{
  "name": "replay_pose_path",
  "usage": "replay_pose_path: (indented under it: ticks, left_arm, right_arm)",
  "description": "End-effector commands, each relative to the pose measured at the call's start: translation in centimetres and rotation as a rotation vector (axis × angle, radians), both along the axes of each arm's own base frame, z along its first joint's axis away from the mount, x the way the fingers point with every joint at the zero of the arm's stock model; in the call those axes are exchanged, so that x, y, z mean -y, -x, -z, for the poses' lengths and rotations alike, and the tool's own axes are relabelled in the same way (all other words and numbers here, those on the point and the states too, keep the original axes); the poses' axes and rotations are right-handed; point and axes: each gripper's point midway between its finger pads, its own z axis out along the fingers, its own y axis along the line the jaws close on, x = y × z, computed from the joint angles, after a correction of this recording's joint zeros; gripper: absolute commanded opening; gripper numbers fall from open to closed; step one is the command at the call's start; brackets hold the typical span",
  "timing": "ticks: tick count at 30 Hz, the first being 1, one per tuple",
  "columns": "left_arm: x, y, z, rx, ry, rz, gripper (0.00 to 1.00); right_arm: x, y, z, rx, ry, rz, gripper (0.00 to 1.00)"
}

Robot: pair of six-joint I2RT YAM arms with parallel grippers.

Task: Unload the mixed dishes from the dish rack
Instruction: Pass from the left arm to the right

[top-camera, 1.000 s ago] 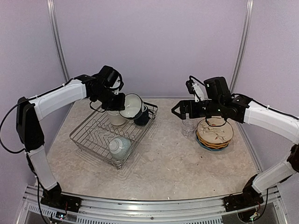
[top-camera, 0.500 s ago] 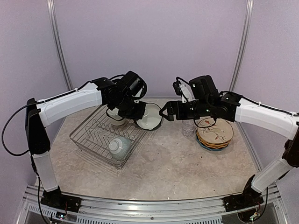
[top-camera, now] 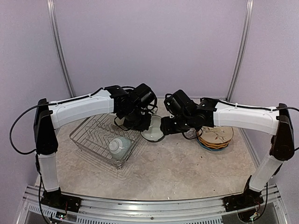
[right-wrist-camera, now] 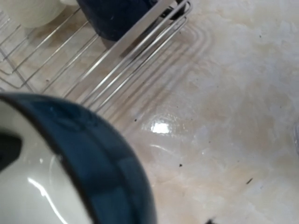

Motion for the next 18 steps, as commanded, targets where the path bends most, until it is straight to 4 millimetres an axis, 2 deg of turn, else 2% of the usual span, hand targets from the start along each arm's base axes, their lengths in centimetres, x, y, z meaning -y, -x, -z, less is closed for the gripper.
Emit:
replay_pose_path:
  ticks: [1,9,11,14,18]
  left_arm:
    - [1.2,-0.2,-1.4,0.014,0.076,-0.047,0.01]
    - [1.6,0.2,-0.8,0.001,0.085,-0.032,0.1]
    - [1.6,0.3,-0.6,-0.003,0.09,-0.027,0.14]
    - [1.6,0.7,-0.6,-0.002,0.104,0.002,0.26]
    - [1.4,1.4,-1.1,0.007,0.162,0.045,0.47]
  right_arm:
    - [1.0,-0.2,1.8,-0.008,0.083,0.086,0.41]
    - [0.9,-0.8,2.9,-0.003,0.103,0.155,0.01]
    - [1.0,-0.9,2.7,0.007,0.102,0.164,0.0]
    - [1.4,-0.9,2.2,0.027,0.098,0.172,0.0]
    - [2.7,-0.5,2.0,0.049,0.111,0.174,0.0]
